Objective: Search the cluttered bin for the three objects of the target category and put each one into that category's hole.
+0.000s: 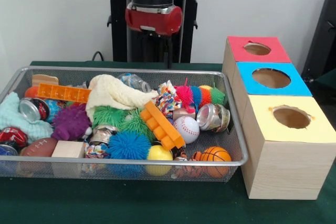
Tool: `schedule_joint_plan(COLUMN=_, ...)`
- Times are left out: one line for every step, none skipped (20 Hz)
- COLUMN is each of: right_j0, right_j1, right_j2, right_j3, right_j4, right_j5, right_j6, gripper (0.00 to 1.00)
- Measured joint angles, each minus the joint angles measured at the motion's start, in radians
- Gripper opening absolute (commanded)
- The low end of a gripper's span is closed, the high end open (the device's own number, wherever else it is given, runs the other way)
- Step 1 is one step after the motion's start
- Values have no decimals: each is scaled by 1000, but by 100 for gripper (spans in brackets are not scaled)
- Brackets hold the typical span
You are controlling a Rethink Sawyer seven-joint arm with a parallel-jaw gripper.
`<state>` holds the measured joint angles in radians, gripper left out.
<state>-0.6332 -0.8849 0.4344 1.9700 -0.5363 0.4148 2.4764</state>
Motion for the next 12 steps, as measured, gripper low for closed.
schedule_joint_plan(right_j0=5, right_j1=-2, right_j2=9, right_j3=1, right_j4=-6, right_j5=8, right_j6=-11, gripper=100)
schedule_joint_plan(right_j0=14, right_j1=-3, right_j2=23, right_j3=2, right_j4=-12, right_j5=16, right_j6=-24, gripper=100)
schedule_joint_plan(right_j0=23, right_j1=-4, right_j2=36, right_j3=2, right_j4=-18, right_j5=25, right_j6=-36, gripper=100)
schedule_joint_plan(right_j0=30, right_j1=-4, right_j2=45, right_j3=2, right_j4=-21, right_j5=30, right_j6=-43, gripper=100)
schedule_joint_plan(right_j0=37, right_j1=-4, right_j2=54, right_j3=2, right_j4=-24, right_j5=35, right_j6=-50, gripper=100)
schedule_joint_plan(right_j0=62, right_j1=-3, right_j2=84, right_j3=2, right_j4=-31, right_j5=51, right_j6=-71, gripper=100)
schedule_joint_plan(right_j0=73, right_j1=-2, right_j2=97, right_j3=1, right_j4=-32, right_j5=58, right_j6=-79, gripper=100)
schedule_joint_plan(right_j0=82, right_j1=0, right_j2=111, right_j3=0, right_j4=-34, right_j5=65, right_j6=-87, gripper=100)
schedule_joint_plan(right_j0=92, right_j1=3, right_j2=124, right_j3=-2, right_j4=-36, right_j5=72, right_j6=-96, gripper=100)
schedule_joint_plan(right_j0=104, right_j1=8, right_j2=141, right_j3=-5, right_j4=-40, right_j5=81, right_j6=-107, gripper=100)
schedule_joint_plan(right_j0=110, right_j1=12, right_j2=151, right_j3=-9, right_j4=-41, right_j5=88, right_j6=-115, gripper=100)
schedule_joint_plan(right_j0=119, right_j1=21, right_j2=167, right_j3=-16, right_j4=-45, right_j5=100, right_j6=-128, gripper=100)
